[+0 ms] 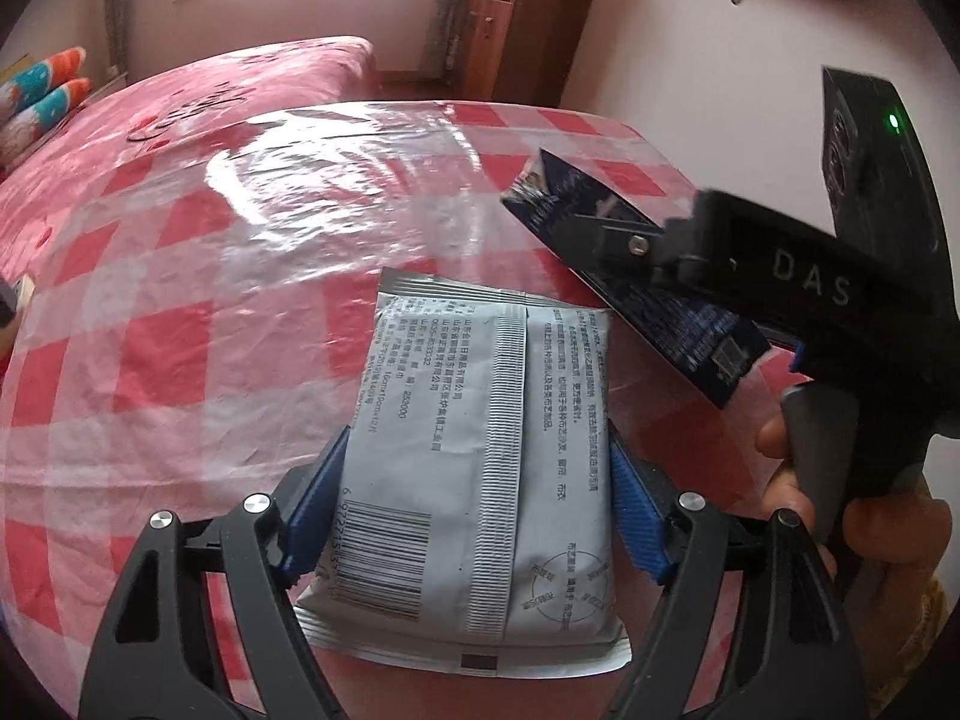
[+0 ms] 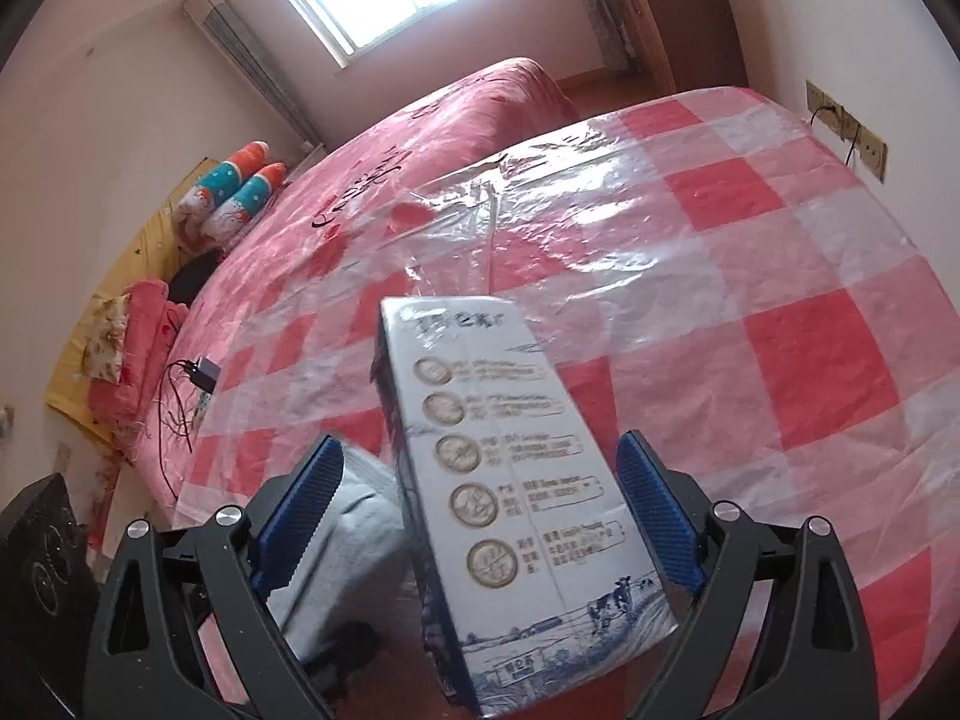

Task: Collect trash
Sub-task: 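Grasp the white printed packet with left tool while right tool grasps milk carton, then carry the packet with left tool while right tool carries carton to bin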

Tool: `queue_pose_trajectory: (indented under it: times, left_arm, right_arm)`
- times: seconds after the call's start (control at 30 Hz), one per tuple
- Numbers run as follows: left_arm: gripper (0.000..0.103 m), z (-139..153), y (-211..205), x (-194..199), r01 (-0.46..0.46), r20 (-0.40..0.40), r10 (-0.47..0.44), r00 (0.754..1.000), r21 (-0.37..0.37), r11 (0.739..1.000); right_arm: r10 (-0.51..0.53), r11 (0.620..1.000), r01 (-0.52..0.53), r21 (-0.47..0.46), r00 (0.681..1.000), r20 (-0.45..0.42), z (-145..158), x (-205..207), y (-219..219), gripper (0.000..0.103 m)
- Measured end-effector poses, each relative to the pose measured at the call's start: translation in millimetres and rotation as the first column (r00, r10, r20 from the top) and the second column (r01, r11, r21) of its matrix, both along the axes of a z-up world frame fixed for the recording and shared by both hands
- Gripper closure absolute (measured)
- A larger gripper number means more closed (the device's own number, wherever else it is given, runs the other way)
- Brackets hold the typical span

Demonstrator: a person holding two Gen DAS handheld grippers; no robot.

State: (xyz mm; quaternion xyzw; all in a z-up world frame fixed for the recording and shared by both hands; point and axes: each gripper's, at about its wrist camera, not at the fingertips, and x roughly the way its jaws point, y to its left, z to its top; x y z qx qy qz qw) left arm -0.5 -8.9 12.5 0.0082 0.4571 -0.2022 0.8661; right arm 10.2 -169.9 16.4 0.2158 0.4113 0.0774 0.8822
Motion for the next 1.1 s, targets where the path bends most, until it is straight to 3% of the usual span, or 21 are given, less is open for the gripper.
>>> queue_pose_trajectory:
  times: [0.23,0.57,1.1]
  left_arm:
    - [0.025,1,22,-6,-0.059,-0.002,0.059,0.998,-0.034,0.998]
    - [0.024,6,51,-19,-0.115,0.007,0.116,0.993,-0.034,0.993]
    - [0.024,18,114,-51,-0.242,0.056,0.241,0.969,0.017,0.97]
  right_arm:
    - [0.011,0.994,-0.011,-0.109,1.0,-0.003,-1,-1,11,0.028]
    - [0.043,0.973,-0.039,-0.229,0.999,0.013,-2,-5,27,0.034]
    - [0.045,0.99,-0.04,-0.138,0.998,0.037,-1,-15,22,0.034]
